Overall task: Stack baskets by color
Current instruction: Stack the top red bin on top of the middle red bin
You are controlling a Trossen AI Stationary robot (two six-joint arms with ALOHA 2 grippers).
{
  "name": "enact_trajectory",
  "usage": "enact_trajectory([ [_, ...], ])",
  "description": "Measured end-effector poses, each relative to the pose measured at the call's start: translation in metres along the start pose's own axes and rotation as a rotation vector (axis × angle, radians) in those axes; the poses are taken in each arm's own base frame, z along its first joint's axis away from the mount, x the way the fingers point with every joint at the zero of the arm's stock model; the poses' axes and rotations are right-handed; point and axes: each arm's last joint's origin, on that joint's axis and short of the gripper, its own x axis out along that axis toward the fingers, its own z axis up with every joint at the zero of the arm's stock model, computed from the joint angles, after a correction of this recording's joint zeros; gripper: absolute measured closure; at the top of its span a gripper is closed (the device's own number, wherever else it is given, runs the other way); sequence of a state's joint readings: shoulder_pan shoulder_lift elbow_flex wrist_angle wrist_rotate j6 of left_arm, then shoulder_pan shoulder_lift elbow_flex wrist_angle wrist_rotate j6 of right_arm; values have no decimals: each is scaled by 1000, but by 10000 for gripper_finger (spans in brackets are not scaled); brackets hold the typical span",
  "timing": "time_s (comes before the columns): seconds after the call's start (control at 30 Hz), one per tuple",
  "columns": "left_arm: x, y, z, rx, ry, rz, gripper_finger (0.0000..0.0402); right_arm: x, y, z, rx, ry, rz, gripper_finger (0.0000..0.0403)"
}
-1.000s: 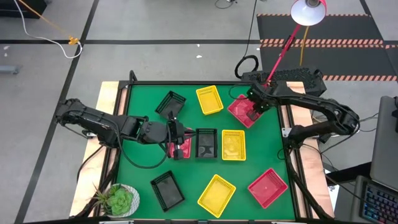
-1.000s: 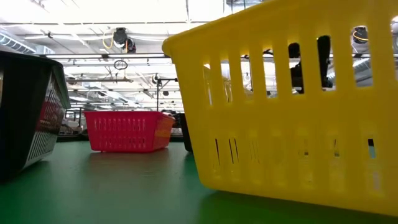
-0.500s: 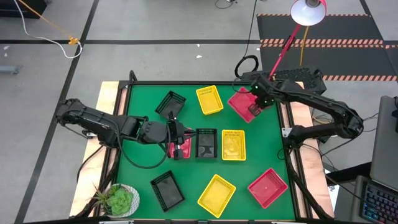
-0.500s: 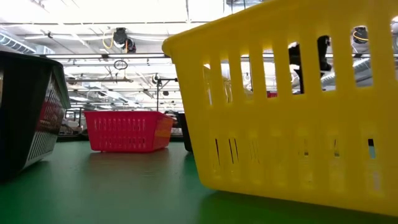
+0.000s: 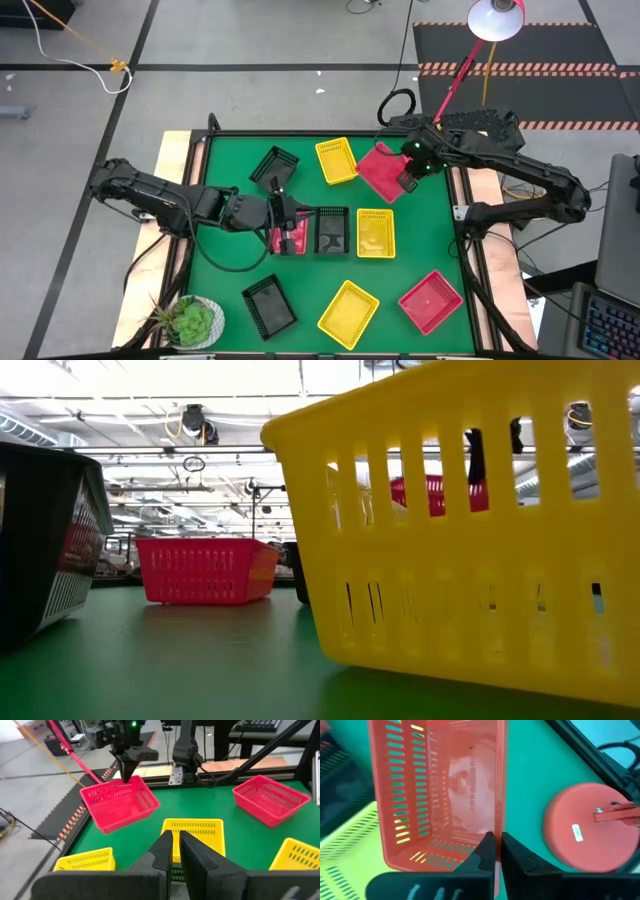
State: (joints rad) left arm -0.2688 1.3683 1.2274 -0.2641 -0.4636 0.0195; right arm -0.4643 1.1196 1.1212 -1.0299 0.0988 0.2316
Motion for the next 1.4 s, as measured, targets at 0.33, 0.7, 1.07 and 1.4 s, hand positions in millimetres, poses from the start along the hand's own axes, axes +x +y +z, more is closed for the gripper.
enact_trajectory([
  [0.33, -1, -3, 0, 151, -6, -56, 332, -22, 38, 7, -55, -112, 187, 401],
  [0.7, 1, -11, 8, 347, 13, -93, 217, -21, 62, 14, -106, -178, 300, 401],
  [1.07, 59, -31, 24, 625, 278, -71, 213, -15, 66, 18, -109, -176, 306, 401],
  [1.4, 112, -27, 2, 846, 455, -18, 213, -15, 66, 18, -117, -173, 304, 401],
])
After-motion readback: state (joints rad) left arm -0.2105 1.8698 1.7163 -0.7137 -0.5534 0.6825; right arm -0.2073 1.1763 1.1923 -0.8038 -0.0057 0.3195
